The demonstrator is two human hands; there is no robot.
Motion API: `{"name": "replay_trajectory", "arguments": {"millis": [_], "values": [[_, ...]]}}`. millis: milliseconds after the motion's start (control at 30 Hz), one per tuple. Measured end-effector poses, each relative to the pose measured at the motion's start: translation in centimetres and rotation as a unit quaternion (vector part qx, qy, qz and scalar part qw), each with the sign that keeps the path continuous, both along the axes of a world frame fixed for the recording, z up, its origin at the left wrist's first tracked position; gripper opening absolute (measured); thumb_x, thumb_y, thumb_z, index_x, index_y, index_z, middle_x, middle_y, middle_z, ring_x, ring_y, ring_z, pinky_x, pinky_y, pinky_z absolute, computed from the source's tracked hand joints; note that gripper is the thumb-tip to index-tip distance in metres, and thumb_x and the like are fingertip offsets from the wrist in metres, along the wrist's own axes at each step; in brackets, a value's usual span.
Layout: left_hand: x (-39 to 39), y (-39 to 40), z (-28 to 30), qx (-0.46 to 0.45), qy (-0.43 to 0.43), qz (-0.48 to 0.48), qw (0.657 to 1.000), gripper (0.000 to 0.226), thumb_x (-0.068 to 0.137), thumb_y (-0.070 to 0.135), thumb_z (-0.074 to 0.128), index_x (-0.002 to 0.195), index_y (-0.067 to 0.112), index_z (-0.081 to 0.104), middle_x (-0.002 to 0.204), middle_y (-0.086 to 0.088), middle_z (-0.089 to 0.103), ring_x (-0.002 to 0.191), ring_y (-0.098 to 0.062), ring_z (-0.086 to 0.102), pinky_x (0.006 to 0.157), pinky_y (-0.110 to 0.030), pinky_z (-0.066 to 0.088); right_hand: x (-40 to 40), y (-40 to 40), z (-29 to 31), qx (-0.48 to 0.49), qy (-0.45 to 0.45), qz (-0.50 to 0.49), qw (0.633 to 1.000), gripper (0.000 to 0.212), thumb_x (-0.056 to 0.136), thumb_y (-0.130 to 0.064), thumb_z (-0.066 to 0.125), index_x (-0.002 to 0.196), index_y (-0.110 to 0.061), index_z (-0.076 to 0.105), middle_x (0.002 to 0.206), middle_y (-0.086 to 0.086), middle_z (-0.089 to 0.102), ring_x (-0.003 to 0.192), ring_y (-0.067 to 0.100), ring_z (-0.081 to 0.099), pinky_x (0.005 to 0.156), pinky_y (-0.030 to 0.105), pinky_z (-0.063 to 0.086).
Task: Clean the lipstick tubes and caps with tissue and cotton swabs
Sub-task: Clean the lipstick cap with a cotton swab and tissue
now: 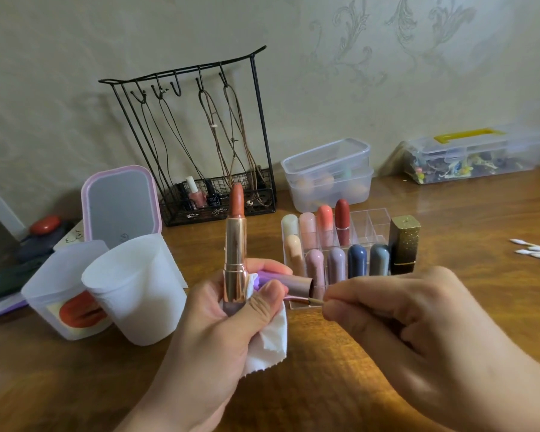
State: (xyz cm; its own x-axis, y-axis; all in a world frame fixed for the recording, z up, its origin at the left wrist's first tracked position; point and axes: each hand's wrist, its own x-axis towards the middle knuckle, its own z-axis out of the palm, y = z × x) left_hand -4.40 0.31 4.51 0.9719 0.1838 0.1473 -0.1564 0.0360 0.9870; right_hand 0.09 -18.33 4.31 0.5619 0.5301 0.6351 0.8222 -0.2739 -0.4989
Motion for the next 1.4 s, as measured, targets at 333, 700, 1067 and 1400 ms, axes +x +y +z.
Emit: {"name": "replay_trajectory", "arguments": {"millis": [333, 700, 1067, 1400], "values": [[-0.1, 0.2, 0.7, 0.002, 0.009, 0.026, 1.0, 0.031, 0.053, 0.042, 0.069, 0.079, 0.027, 0.077, 0.069, -0.015, 0.049, 0.06, -0.027, 0.041, 0.051, -0.028, 0.035, 1.1, -0.5, 0.1, -0.003, -0.021, -0.054, 0.998, 0.018, 0.09, -0.028, 0.061, 0.074, -0.024, 0.067, 0.051, -0.016, 0.042, 0.042, 0.001, 0.039, 0.043, 0.006, 0.028], [-0.1, 0.2, 1.1, -0.125, 0.024, 0.004, 0.992, 0.018, 0.073, 0.021, 0.06, 0.075, 0.011, 0.075, 0.066, -0.016, 0.042, 0.032, -0.011, 0.034, 0.032, -0.016, 0.029, 0.6, -0.8, 0.7, 0.037, 0.05, 0.0, 0.998, 0.019, 0.092, -0.03, 0.059, 0.074, -0.024, 0.062, 0.048, -0.008, 0.041, 0.039, 0.003, 0.028, 0.042, 0.011, 0.024], [-0.2, 0.1, 1.0, -0.08, 0.049, -0.025, 0.995, 0.021, 0.067, 0.025, 0.065, 0.081, 0.013, 0.076, 0.071, -0.015, 0.044, 0.044, -0.014, 0.04, 0.038, -0.017, 0.035, 0.5, -0.3, 0.0, -0.041, 0.009, -0.072, 0.996, 0.017, 0.093, -0.035, 0.054, 0.079, -0.029, 0.061, 0.055, -0.015, 0.05, 0.047, 0.009, 0.048, 0.042, 0.022, 0.038], [-0.2, 0.1, 0.4, 0.001, 0.019, -0.028, 0.999, 0.021, 0.063, 0.032, 0.072, 0.081, 0.023, 0.076, 0.072, -0.012, 0.053, 0.066, -0.022, 0.048, 0.058, -0.025, 0.042, 0.2, -0.1, 0.4, -0.009, 0.051, -0.034, 0.998, 0.019, 0.088, -0.031, 0.061, 0.073, -0.025, 0.069, 0.049, -0.018, 0.047, 0.04, 0.001, 0.042, 0.041, 0.004, 0.028]]}}
